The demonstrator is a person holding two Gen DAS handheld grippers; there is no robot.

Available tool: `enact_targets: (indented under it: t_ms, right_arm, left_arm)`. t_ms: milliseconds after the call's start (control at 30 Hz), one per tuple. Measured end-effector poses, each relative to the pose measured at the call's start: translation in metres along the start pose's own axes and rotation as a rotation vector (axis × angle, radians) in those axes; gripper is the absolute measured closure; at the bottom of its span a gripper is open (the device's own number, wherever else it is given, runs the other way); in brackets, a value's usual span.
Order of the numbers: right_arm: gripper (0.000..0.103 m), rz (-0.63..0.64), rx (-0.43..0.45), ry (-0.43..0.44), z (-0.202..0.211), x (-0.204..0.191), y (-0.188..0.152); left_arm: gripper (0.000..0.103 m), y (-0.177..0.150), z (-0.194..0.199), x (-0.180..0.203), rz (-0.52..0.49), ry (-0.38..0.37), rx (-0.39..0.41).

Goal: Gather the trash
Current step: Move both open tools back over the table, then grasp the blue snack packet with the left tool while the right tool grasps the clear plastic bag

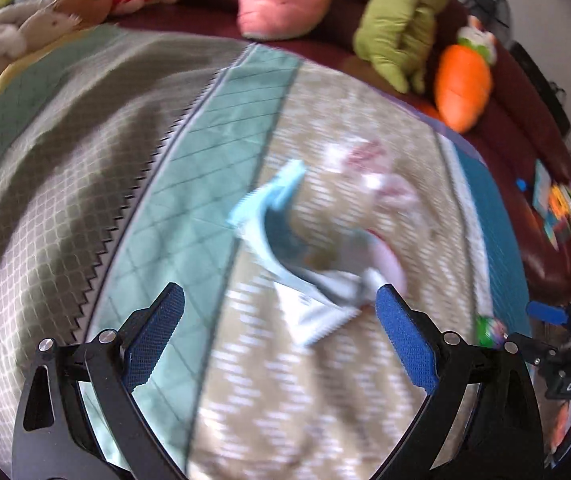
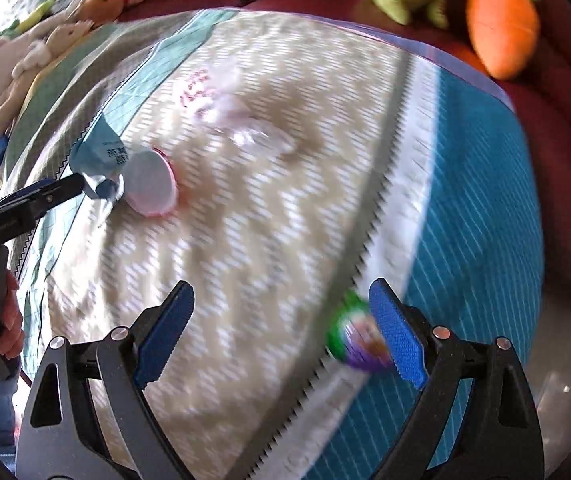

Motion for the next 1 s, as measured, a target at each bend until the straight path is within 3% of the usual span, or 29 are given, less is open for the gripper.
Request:
enact_targets:
  t_ms: [267,333,467,567,600,800,1000]
  right_arm:
    - [0.018,0.065,-0.019,0.045,-0.024,-0.012,0.048]
    - [0.018,0.064,-0.024,0.060,-0.030,-0.012,0.058]
    - [0.018,0.054,-0.036,0.074,-0.042,-0.011,0.075]
    - [0.018,0.058,-0.039,0.090,-0.051,-0.010,0.087]
    - [0.018,0.061,-0.038,0.092,-0.052,-0.009,0.091]
    - [0.018,0.077,-0.047,0.115,-0.072,-0.012,0.115]
    - [0.018,0.094,-0.039,0.132,-0.085,-0.016,0.132]
  left_arm:
    - [0.007,0.014,-0.025,-0.016,0.044,0.002,-0.027]
    - [0.011,0.016,-0.029,-0.015,0.033,0.014,-0.029]
    - [0.035,0.019,-0.033,-0.018,0.041,-0.008,-0.048]
    - [0.065,0.019,-0.034,-0.020,0.036,-0.010,-0.049]
    - [0.069,0.020,-0.033,-0.019,0.027,-0.022,-0.051]
    - [0.078,0.028,-0.026,-0.009,-0.022,-0.009,-0.011]
    - [0.078,0.032,-0.028,-0.011,-0.031,0.005,-0.020]
Point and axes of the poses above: each gripper's, at about its wrist camera, not at the fingertips, and z roughly against the way its jaws point, x to its right, y to its top, the point moved 1 cm from there along -z, roughly the way its jaws point, and after that the axes turned 4 degrees about z, right-handed, at the moved point
